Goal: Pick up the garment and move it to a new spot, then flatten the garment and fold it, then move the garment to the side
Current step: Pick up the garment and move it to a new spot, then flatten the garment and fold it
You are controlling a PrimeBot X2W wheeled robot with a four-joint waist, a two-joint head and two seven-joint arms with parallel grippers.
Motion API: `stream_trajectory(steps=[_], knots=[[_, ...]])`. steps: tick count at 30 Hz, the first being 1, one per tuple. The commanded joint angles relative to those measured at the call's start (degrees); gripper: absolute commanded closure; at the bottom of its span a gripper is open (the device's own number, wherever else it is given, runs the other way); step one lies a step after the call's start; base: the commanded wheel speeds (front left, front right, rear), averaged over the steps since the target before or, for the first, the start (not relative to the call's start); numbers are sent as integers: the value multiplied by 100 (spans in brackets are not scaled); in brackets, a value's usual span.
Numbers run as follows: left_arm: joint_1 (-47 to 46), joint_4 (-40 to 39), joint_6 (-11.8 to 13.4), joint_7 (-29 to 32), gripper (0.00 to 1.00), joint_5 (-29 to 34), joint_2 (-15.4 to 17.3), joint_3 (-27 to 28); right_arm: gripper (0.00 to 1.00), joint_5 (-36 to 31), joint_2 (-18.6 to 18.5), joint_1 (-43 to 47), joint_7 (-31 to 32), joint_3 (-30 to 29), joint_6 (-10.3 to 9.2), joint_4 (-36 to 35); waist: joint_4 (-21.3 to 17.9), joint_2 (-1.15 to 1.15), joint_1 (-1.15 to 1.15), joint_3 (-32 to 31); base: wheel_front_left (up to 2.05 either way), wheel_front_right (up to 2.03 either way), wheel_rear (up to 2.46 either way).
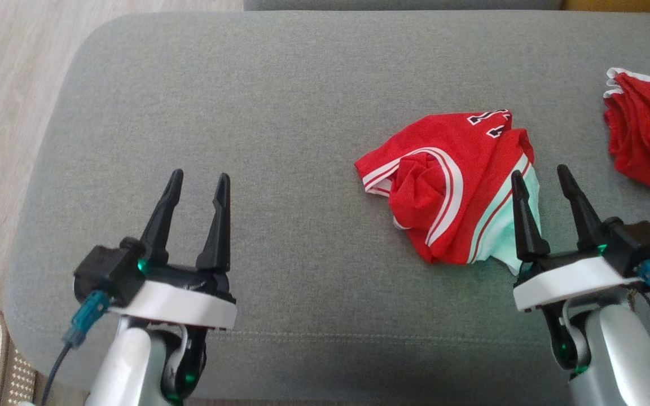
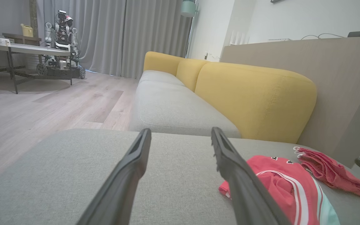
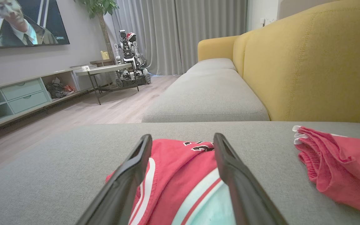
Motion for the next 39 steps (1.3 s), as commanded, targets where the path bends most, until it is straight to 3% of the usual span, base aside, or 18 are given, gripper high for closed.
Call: stream_trajectory(steps=[1,24,39], knots=[[-96,-261,-24,-29,0,-13,-7,185,0,-50,31,-20,-37,153,-1,-142,-12,0,0,-9,0,0,0],[-78,-268,98,-29,0,-137,-11,-1,0,-80,37,-114,-37,353,-1,11,37,0,0,-1,0,0,0],[-225,-251,206,-29,0,-317,-11,-283,0,-556,-151,-917,365,510,-1,875,492,0,0,414,0,0,0]])
